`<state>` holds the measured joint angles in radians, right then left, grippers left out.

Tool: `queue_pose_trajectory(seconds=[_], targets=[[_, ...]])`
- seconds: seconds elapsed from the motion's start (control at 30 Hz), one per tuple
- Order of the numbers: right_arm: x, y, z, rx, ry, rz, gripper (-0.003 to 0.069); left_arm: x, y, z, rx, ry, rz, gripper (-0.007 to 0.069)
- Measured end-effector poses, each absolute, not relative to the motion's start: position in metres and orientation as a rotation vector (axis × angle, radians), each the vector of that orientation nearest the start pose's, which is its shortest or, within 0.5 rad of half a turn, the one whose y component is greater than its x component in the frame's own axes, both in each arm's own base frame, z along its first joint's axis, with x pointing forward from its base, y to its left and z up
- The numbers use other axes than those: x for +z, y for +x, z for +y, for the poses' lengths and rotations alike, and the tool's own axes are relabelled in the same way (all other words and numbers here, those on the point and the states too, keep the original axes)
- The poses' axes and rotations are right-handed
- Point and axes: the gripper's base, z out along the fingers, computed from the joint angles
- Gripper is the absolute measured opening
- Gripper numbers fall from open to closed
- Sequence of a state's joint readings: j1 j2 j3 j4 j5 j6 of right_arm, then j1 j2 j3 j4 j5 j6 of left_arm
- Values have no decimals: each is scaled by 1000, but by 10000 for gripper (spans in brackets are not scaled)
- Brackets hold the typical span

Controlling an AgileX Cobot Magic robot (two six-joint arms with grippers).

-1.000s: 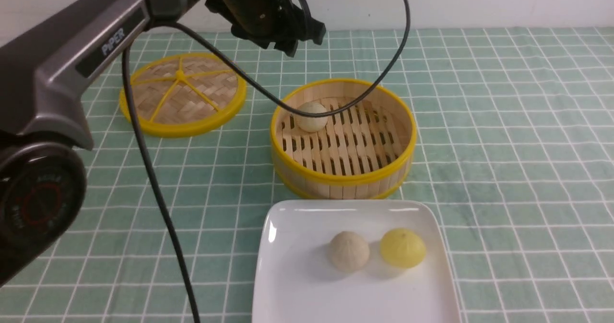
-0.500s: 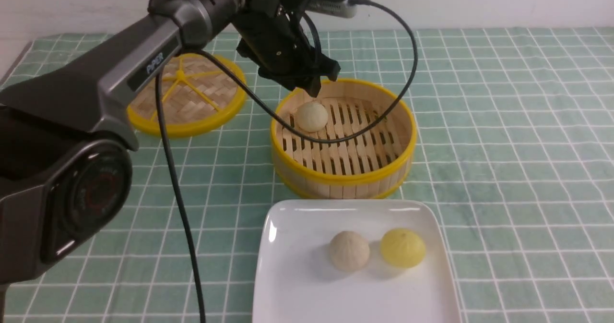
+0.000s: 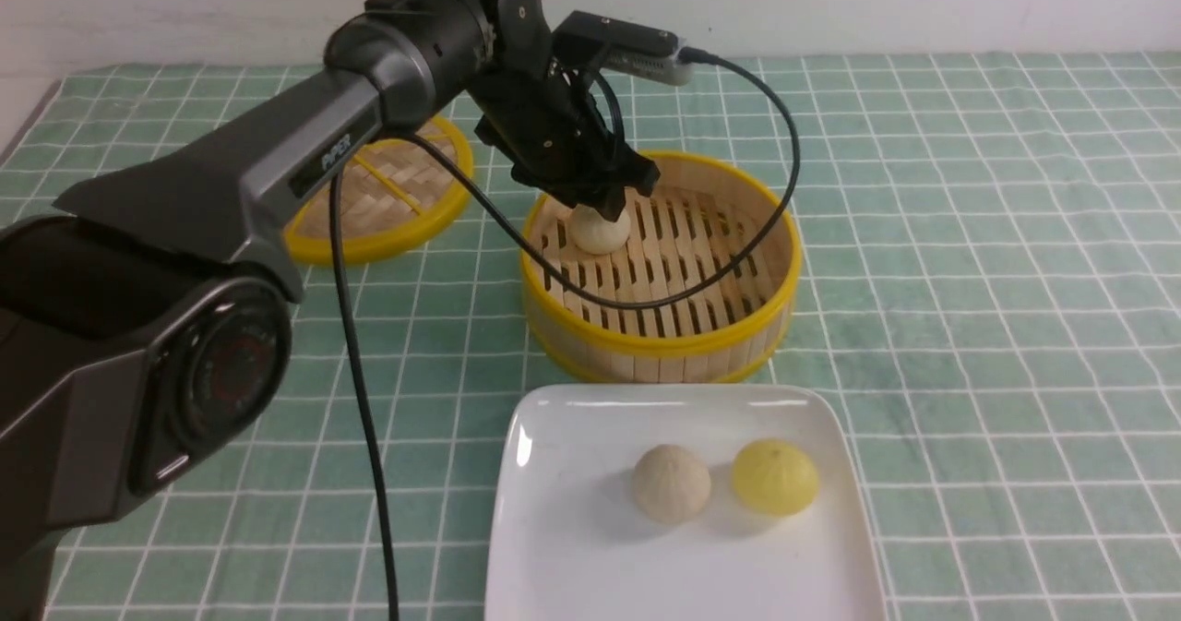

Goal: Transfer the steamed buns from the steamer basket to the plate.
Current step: Use the left arm to grab the steamed stuffed bun that is closest to it, then use the left arm to put the steamed stuffed bun into the plate

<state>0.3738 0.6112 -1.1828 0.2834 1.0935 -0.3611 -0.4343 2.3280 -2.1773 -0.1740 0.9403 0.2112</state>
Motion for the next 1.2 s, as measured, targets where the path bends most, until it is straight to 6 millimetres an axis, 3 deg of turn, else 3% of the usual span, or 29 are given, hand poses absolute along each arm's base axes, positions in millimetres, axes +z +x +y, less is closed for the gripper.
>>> queue_pose_trajectory(seconds=[0.3, 0.47, 0.57, 0.8, 0.87, 1.13, 1.2], targets=[[452, 44, 42, 345, -739, 1844, 484, 231, 470, -232, -300, 749, 2464, 348], [452, 44, 42, 345, -739, 1844, 484, 217, 473, -233, -297, 750, 2477, 340], [452, 44, 42, 346, -738, 1845, 484, 211, 475, -234, -296, 749, 2481, 281], [452, 44, 42, 351, -738, 1843, 484, 211, 476, -234, -296, 745, 2471, 37], [452, 44, 42, 350, -737, 1842, 484, 213, 476, -234, -298, 748, 2473, 31], [452, 44, 42, 351, -738, 1841, 484, 274, 456, -227, -309, 811, 2478, 30], [453, 44, 42, 349, -740, 1838, 484, 304, 445, -222, -320, 820, 2458, 30]])
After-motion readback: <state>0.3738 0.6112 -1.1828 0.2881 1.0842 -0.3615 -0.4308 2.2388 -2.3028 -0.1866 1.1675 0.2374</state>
